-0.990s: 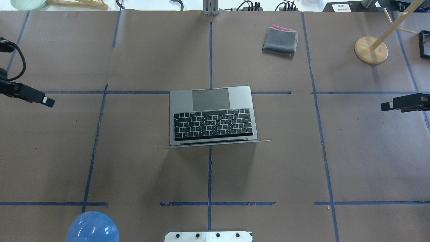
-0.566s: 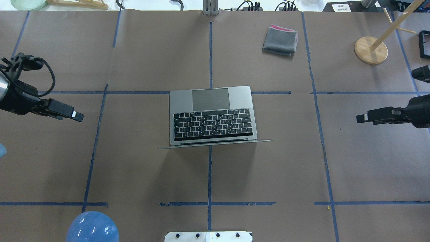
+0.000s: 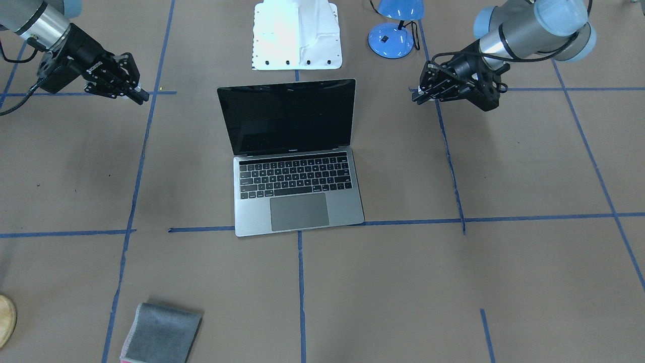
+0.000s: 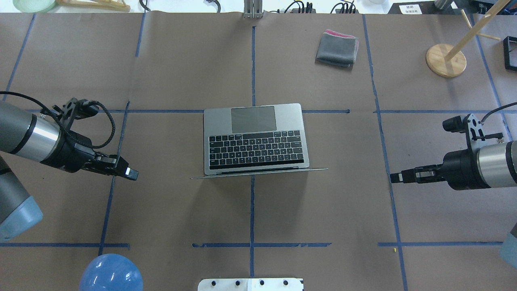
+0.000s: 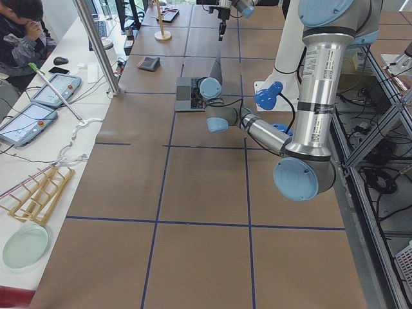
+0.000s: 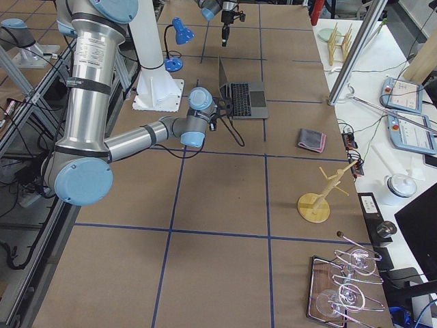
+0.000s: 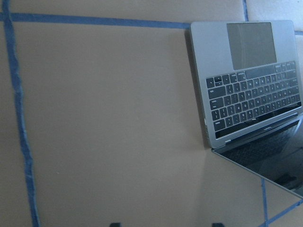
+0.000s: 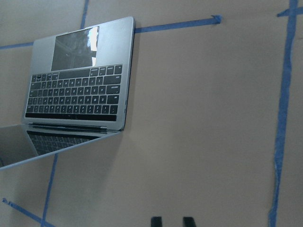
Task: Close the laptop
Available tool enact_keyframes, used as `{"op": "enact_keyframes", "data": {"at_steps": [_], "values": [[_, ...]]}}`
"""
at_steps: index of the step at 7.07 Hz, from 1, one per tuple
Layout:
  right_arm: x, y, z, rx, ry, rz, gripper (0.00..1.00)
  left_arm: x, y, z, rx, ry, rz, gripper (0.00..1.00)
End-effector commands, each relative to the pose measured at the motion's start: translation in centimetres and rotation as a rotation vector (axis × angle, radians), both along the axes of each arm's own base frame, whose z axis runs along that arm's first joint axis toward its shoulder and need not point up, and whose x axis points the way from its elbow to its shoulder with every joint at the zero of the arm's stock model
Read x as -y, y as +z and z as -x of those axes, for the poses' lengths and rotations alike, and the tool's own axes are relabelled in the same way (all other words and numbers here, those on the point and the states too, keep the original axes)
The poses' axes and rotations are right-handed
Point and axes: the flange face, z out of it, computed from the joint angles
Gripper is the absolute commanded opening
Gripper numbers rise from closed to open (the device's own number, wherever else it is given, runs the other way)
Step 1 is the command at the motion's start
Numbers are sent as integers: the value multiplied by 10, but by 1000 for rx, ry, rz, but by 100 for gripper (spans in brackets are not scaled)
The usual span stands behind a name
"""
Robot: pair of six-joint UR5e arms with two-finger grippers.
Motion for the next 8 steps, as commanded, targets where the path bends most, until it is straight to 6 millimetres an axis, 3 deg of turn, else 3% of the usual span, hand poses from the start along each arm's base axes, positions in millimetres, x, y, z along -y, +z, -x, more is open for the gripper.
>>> {"op": "enact_keyframes", "data": {"at_steps": [1, 2, 3, 4, 8], "values": [[-30, -18, 10, 18, -34, -18, 2, -28, -40, -31, -44, 39, 89, 4], [-50, -25, 35, 23, -4, -1, 1, -44, -52, -52, -53, 35, 103, 4], [-66, -35, 51, 34, 23, -11, 1, -53, -55, -60, -56, 25, 103, 4], [-77, -50, 56, 62, 39, -1, 1, -55, -63, -63, -63, 2, 134, 2], [-68, -87, 71, 144, 138, -5, 0, -52, -95, -76, -107, -43, 168, 0]]}}
